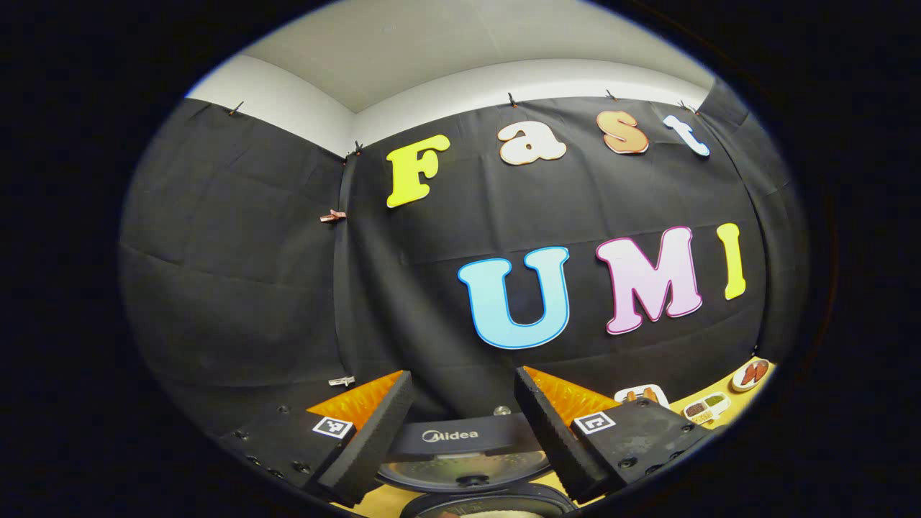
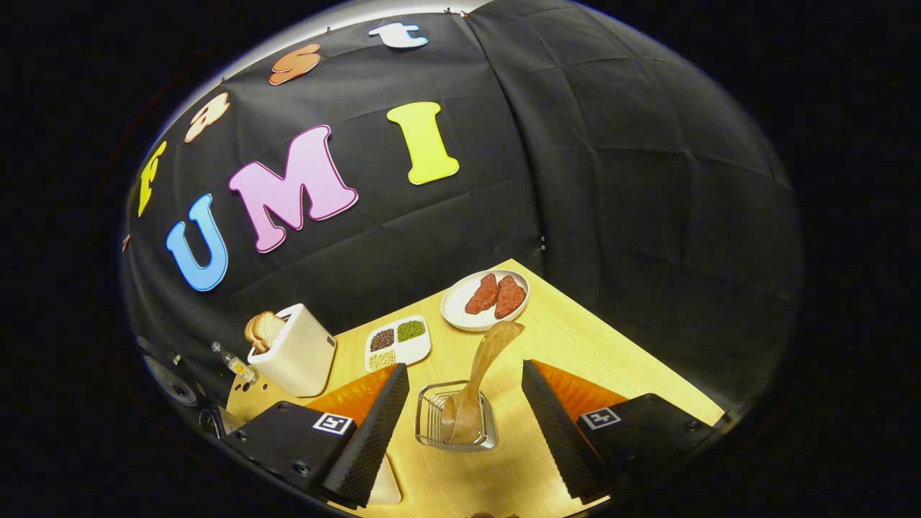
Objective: Close the left gripper, press the button to open the rice cooker; take a wooden spoon from the chopstick holder with the right hand, scoop a spoonful of rice and pour it into the rice cooker, then put the wooden spoon back into the chopstick holder.
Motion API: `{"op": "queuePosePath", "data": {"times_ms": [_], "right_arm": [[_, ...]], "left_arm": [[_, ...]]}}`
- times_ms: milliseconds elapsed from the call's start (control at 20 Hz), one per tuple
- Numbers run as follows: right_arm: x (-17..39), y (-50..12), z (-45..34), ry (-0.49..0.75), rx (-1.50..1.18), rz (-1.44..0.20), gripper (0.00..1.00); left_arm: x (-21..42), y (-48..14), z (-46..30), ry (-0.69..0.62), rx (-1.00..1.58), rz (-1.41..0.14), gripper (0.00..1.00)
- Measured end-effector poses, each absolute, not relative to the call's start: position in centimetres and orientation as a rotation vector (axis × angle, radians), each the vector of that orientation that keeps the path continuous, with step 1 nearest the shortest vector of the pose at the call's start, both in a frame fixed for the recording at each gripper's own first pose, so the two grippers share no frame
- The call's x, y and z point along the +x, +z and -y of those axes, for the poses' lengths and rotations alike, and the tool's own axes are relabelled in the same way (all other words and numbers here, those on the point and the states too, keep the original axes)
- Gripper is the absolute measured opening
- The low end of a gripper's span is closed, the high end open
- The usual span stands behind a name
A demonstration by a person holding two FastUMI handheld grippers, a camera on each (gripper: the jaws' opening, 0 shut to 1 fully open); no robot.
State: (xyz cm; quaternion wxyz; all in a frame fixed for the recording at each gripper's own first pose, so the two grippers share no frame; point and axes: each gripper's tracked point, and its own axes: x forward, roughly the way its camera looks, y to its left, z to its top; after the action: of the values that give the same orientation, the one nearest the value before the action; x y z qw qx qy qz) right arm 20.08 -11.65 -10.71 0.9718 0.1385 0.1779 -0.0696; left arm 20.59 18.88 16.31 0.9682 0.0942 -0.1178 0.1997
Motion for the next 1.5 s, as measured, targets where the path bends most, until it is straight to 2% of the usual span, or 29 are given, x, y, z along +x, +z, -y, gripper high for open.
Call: {"op": "queuePosePath", "data": {"times_ms": [50,200,250,400,650,900,1150,1500], "right_arm": [[19.2,-10.6,11.3,-0.137,0.281,-0.365,0.98],[17.9,-10.6,9.9,-0.115,0.282,-0.381,0.99],[17.7,-10.5,9.3,-0.104,0.280,-0.381,0.99],[17.6,-10.2,7.8,-0.067,0.271,-0.377,0.99],[17.4,-10.0,6.6,-0.015,0.258,-0.370,0.98],[17.1,-9.9,7.2,0.009,0.254,-0.370,0.98],[16.2,-10.5,8.7,0.006,0.255,-0.388,0.98],[15.0,-11.3,10.2,-0.002,0.235,-0.410,0.98]], "left_arm": [[21.0,16.0,-19.3,0.406,0.180,0.225,0.99],[21.6,13.7,-21.8,0.438,0.109,0.148,0.99],[21.5,13.6,-21.8,0.425,0.068,0.154,0.96],[20.9,13.0,-21.5,0.414,0.023,0.119,1.00],[17.9,10.5,-19.8,0.430,-0.021,-0.029,1.00],[12.9,5.3,-17.0,0.445,-0.141,-0.208,1.00],[9.6,-0.6,-14.8,0.422,-0.158,-0.255,0.99],[8.9,-7.6,-13.5,0.404,-0.091,-0.336,0.99]]}}
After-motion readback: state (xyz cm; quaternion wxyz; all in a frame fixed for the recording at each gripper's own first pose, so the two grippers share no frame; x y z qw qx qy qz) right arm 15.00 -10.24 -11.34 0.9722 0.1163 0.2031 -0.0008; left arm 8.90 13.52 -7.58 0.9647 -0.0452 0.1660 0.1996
